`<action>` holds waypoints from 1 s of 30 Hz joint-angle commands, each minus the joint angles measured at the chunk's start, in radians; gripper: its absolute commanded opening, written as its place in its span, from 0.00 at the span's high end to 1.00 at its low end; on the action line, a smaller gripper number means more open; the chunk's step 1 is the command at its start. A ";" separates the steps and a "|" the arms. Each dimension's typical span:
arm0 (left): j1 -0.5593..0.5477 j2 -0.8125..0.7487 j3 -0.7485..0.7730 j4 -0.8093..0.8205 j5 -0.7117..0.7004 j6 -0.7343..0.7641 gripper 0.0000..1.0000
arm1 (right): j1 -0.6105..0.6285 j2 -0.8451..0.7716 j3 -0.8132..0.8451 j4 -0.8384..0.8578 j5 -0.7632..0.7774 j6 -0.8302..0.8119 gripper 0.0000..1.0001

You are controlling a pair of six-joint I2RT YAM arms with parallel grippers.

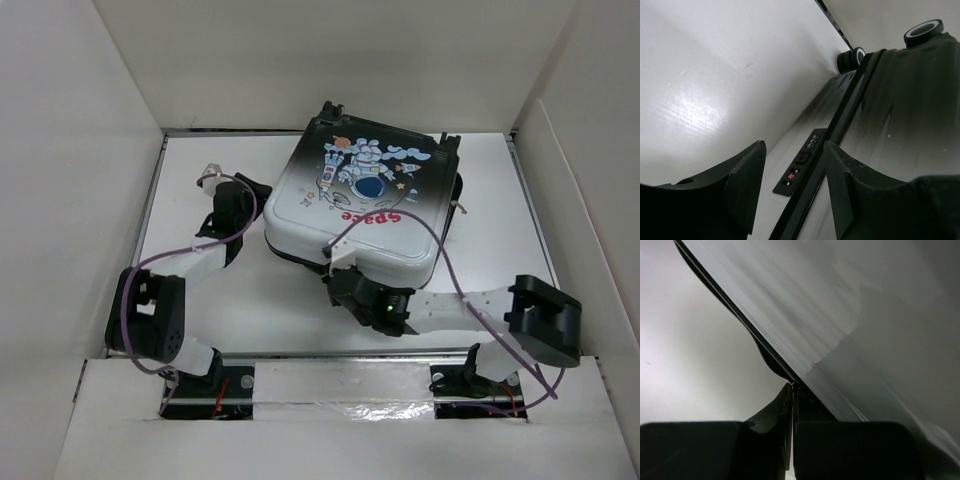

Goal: Pack the luggage

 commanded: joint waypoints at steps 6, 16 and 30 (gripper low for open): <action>-0.102 -0.340 -0.229 -0.027 0.119 0.077 0.53 | 0.061 0.225 0.452 0.187 -0.456 -0.213 1.00; -0.146 -0.603 -0.370 -0.139 0.054 0.063 0.53 | 0.106 0.182 0.343 0.266 -0.868 -0.250 1.00; -0.797 -0.379 -0.307 0.034 -0.374 -0.101 0.55 | -0.299 -0.759 -0.290 -0.131 -0.698 -0.089 1.00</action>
